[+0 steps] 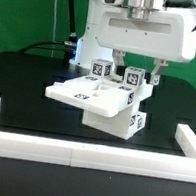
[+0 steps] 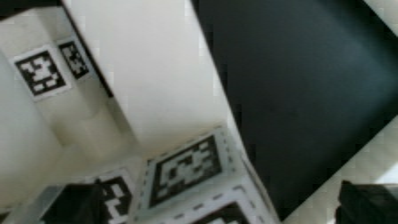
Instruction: Assemble chair
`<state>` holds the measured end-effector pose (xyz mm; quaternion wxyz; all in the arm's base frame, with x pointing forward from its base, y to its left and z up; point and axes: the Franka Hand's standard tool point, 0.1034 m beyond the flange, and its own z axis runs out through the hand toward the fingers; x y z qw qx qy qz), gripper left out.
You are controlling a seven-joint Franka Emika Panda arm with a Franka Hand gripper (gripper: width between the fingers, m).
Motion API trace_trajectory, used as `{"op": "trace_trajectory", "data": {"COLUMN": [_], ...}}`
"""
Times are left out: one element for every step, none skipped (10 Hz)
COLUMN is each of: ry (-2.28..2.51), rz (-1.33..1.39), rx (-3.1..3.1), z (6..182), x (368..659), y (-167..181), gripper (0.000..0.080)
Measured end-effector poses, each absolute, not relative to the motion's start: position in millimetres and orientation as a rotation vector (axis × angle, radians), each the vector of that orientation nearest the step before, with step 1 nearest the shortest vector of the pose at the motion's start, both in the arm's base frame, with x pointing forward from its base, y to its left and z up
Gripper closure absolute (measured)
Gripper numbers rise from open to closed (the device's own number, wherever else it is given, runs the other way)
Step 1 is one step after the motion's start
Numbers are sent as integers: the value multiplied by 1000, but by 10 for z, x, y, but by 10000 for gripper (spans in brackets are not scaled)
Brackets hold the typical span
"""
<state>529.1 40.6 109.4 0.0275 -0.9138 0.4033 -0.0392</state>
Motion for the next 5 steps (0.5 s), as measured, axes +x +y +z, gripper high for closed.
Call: {"op": "trace_trajectory", "data": {"ry": [1167,1019,929,866,846], "rz": [-124,-129,-131,-132,-133], "rx": [-2859,-2925,-2959,-2980,-2986], "z": [1094,1094,1094,1094,1094], "x": [5292,5292,5293,5293,5293], "y": [401,386,376,370,367], "gripper": [150,150,150,163,331]}}
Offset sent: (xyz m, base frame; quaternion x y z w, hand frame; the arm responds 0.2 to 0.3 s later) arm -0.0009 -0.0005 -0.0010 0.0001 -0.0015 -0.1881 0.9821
